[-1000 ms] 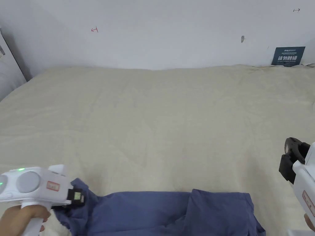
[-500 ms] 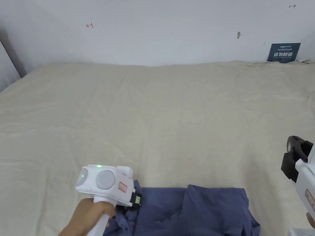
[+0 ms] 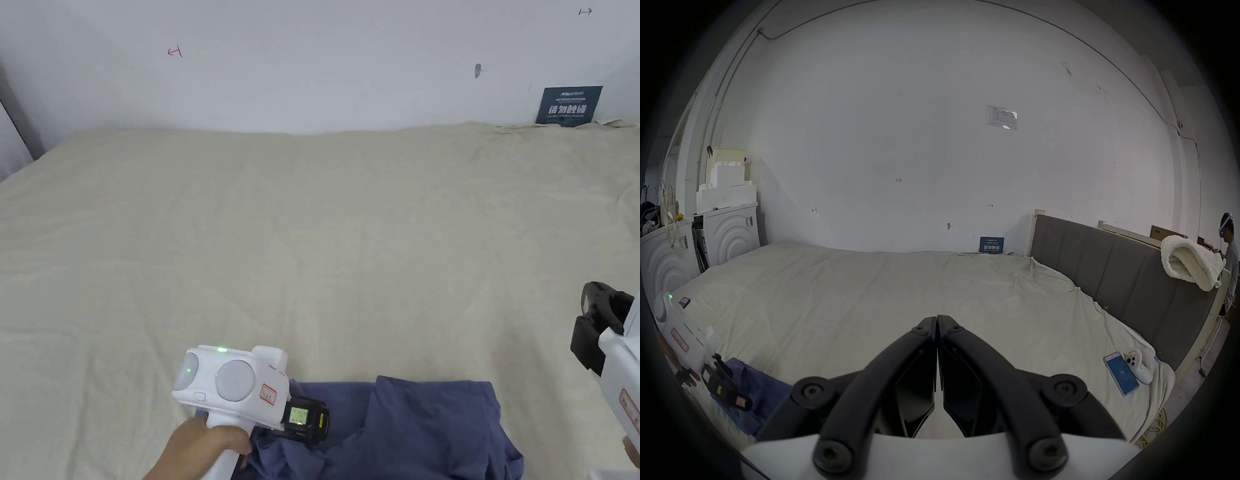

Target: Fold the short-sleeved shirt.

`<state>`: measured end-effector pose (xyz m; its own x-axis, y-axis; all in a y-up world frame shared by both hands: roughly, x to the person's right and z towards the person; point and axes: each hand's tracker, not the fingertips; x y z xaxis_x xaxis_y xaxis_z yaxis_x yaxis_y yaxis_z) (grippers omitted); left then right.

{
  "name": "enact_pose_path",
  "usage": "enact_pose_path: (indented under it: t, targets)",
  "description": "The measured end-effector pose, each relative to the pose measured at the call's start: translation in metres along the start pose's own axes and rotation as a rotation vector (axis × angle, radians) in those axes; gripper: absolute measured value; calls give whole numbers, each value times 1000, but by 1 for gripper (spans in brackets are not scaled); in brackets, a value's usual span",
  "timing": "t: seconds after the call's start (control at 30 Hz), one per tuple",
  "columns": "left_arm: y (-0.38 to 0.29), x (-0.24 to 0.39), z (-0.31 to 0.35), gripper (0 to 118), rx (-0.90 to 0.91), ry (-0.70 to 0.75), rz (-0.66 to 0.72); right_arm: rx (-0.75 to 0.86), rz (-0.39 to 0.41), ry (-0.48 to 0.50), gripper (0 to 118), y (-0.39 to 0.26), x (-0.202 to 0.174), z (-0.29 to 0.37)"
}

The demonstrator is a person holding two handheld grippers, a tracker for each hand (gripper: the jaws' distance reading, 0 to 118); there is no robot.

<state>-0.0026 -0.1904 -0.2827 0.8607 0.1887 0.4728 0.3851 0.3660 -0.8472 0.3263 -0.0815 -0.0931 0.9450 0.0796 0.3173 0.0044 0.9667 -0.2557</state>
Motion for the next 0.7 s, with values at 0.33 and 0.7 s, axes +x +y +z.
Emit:
enact_pose_path:
  t: [0.33, 0.7]
  targets:
    - [-16, -39, 79, 118, 249, 16, 109, 14, -4, 7, 0, 8, -3, 3]
    - [-52, -80, 80, 13, 446, 176, 139, 25, -8, 13, 0, 11, -5, 6]
